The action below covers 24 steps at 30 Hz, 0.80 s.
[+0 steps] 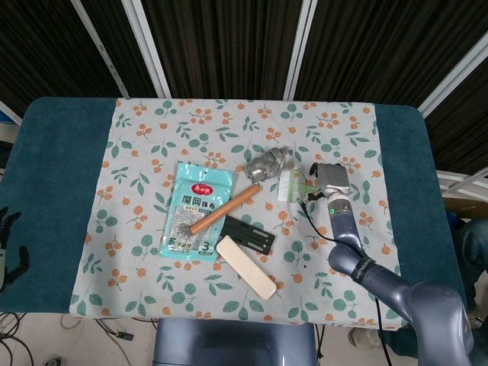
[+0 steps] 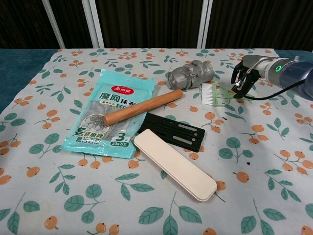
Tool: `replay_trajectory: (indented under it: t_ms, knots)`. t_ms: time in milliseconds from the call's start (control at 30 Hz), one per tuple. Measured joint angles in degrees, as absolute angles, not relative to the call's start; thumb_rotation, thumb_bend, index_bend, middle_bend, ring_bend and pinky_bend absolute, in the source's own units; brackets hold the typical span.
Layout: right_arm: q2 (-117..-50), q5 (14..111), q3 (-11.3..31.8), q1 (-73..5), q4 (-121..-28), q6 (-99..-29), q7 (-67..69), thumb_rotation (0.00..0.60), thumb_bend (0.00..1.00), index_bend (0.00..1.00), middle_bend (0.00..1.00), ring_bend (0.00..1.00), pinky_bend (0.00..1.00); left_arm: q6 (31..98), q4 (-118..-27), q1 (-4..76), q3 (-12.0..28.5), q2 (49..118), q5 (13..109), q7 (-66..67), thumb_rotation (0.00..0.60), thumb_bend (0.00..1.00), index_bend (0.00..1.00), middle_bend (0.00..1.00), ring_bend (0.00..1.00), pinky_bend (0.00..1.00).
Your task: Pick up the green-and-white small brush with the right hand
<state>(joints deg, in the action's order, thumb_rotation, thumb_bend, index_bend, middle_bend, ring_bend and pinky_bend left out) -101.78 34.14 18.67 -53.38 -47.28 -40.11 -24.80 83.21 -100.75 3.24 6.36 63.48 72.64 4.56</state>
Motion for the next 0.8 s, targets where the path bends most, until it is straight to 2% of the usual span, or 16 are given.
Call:
replay_trajectory:
  t_ms: [800]
  knots:
    - [-105.5, 39.2, 18.5, -52.9, -42.1, -39.3, -22.5, 0.600, 0.34, 0.48, 0.47, 0.41, 0.22, 82.8, -101.1, 3.4, 6.3, 63.3, 72.1, 4.7, 0.600, 0.58, 0.11, 0.01, 0.02, 0.00]
